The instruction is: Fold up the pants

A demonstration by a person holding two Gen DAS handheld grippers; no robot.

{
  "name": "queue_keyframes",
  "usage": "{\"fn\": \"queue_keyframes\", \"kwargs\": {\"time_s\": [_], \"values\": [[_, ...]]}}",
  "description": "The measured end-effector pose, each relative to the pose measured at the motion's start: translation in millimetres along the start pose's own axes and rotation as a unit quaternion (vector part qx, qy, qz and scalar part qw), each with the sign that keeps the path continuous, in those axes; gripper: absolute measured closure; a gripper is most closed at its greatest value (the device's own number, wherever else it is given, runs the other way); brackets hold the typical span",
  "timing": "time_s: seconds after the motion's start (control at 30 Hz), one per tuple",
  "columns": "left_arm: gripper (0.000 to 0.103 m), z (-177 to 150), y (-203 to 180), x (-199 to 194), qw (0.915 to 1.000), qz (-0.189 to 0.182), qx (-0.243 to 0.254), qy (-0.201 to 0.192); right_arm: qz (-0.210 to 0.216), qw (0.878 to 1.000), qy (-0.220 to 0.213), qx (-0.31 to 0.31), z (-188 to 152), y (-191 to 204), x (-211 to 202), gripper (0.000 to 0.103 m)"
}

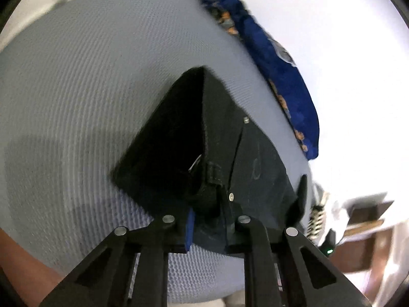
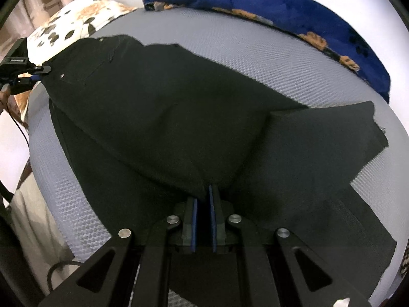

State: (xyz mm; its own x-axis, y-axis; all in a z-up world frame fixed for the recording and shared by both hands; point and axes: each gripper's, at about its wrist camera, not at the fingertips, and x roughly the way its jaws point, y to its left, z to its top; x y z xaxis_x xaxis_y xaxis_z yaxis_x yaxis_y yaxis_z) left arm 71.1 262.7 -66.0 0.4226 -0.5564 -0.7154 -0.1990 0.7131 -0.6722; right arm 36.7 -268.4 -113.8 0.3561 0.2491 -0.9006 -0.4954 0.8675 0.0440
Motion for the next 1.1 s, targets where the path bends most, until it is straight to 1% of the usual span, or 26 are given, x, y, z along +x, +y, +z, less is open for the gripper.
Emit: {"fn": "queue_keyframes", "kwargs": {"time_s": [0.1,0.23,0.3,0.37,0.47,0.57,0.63,0.7,0.77,0.8,0.83,0.87,0.9,0.93,1.0,1.03,1.07,1.1], "values": [[0.087,14.7,-8.2,-2.3,0.999,0.013,0.043,0.003,0.007,1.0,-0.011,0.012,-4.4,5.2,-14.6,0.096],[0.086,23.7,4.5,12.1,0.9956,0.048,0.07,0.04,0.012,1.0,-0.005,-0.003,-14.6,26.7,-22.7,0.096],[0.086,22.9,14.9,18.2,0.9934,0.063,0.079,0.053,0.021,1.0,0.011,-0.007,-22.1,38.6,-17.2,0.096],[0.086,21.2,18.3,18.1,0.9932,0.061,0.081,0.058,0.023,0.999,0.023,-0.01,-28.4,46.1,-11.3,0.096],[0.086,16.6,20.6,14.3,0.9908,0.065,0.101,0.063,0.025,0.999,0.027,-0.008,-31.5,49.6,-11.0,0.096],[0.084,9.6,22.8,19.5,0.9883,0.078,0.122,0.049,0.032,0.999,0.032,0.005,-31.2,45.4,-6.5,0.096],[0.08,3.4,14.1,21.7,0.9866,0.089,0.133,0.03,0.039,0.999,0.033,0.02,-30.3,42.7,-1.3,0.096],[0.079,-0.9,6.8,21.8,0.9839,0.102,0.146,0.015,0.044,0.998,0.033,0.031,-28.2,39.9,-1.6,0.096],[0.076,-4.8,2.8,21.5,0.9828,0.112,0.146,0.004,0.043,0.998,0.032,0.034,-29.0,39.0,-1.2,0.096],[0.073,-5.9,2.3,18.1,0.9835,0.115,0.14,-0.003,0.042,0.998,0.031,0.036,-29.7,39.4,-1.6,0.095],[0.065,-6.5,1.4,15.5,0.9833,0.12,0.137,-0.008,0.043,0.998,0.03,0.037,-30.2,39.7,-2.5,0.093],[0.061,-8.0,0.5,10.3,0.9811,0.135,0.137,-0.018,0.045,0.998,0.029,0.039,-30.4,37.3,-2.8,0.092],[0.06,-10.6,-3.9,4.6,0.9767,0.156,0.144,-0.034,0.048,0.997,0.028,0.047,-31.5,34.6,-4.7,0.087],[0.06,-16.1,-13.8,-5.5,0.9673,0.177,0.172,-0.059,0.053,0.997,0.026,0.055,-32.2,32.8,-7.6,0.081],[0.06,-25.7,-32.1,-16.2,0.9517,0.202,0.214,-0.089,0.051,0.997,0.011,0.061,-32.0,33.0,-15.0,0.079],[0.06,-34.4,-45.2,-24.9,0.9431,0.198,0.245,-0.105,0.046,0.997,0.002,0.059,-31.8,33.1,-18.9,0.079],[0.06,-41.9,-57.0,-32.0,0.9365,0.182,0.277,-0.114,0.042,0.998,-0.002,0.052,-32.2,34.6,-20.5,0.079],[0.058,-51.6,-74.5,-31.0,0.9287,0.165,0.31,-0.118,0.036,0.998,-0.001,0.047,-31.9,35.9,-18.6,0.079]]}}
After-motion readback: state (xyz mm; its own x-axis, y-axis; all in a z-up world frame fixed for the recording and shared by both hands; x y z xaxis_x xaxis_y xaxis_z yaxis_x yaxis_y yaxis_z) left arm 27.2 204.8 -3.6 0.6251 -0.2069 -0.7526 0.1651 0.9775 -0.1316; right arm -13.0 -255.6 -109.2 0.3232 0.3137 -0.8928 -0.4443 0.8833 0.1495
